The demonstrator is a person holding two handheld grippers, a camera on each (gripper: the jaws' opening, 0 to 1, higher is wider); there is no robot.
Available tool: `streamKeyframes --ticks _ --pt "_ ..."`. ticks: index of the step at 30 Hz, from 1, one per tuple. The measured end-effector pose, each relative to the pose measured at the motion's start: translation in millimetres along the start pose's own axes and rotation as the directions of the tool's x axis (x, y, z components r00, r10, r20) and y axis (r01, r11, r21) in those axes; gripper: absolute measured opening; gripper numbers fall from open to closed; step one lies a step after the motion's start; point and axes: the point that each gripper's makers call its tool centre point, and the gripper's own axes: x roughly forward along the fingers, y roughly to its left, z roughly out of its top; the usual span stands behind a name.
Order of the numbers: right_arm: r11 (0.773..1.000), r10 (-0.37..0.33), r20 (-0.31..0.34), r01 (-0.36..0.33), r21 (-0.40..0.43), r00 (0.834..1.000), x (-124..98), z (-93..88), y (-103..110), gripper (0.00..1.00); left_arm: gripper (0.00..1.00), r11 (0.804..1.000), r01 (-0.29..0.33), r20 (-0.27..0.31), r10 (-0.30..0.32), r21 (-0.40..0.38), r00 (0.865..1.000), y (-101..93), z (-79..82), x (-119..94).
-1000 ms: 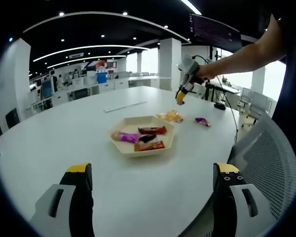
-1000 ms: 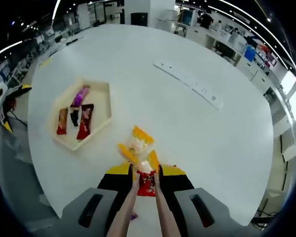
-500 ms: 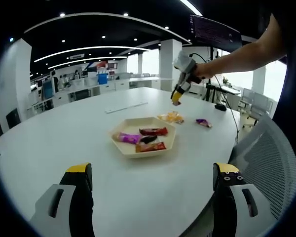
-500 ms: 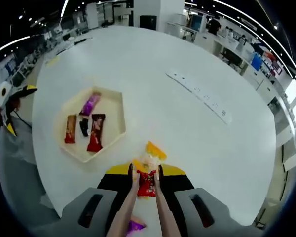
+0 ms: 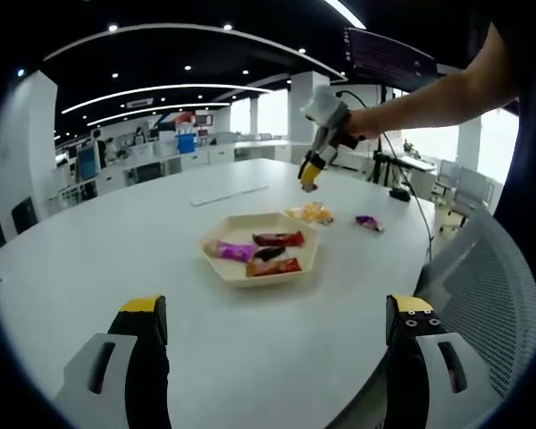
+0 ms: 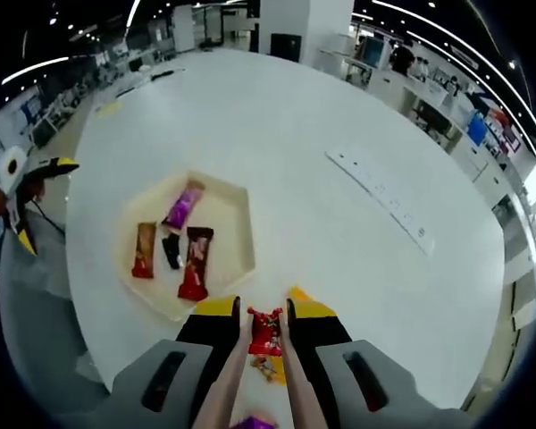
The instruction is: Place the target food into the container with the food tongs after gripping and lifting it, then release it inside without dropping or visibly crushing the food.
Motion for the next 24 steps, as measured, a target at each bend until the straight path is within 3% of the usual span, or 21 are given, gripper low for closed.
streamKeyframes --ticks 11,24 --pt "0.999 0.035 0.033 -0.033 -0.043 0.999 9 34.0 25 0.2 0.99 1.0 0.0 0.003 0.0 0.002 1.0 -0.1 0.7 0" --pt "0.985 0.097 0.057 -0.088 -0.148 0.994 11 70.5 56 0.2 0.99 1.0 0.002 -0.001 -0.002 0.003 1.0 0.7 -1.0 0"
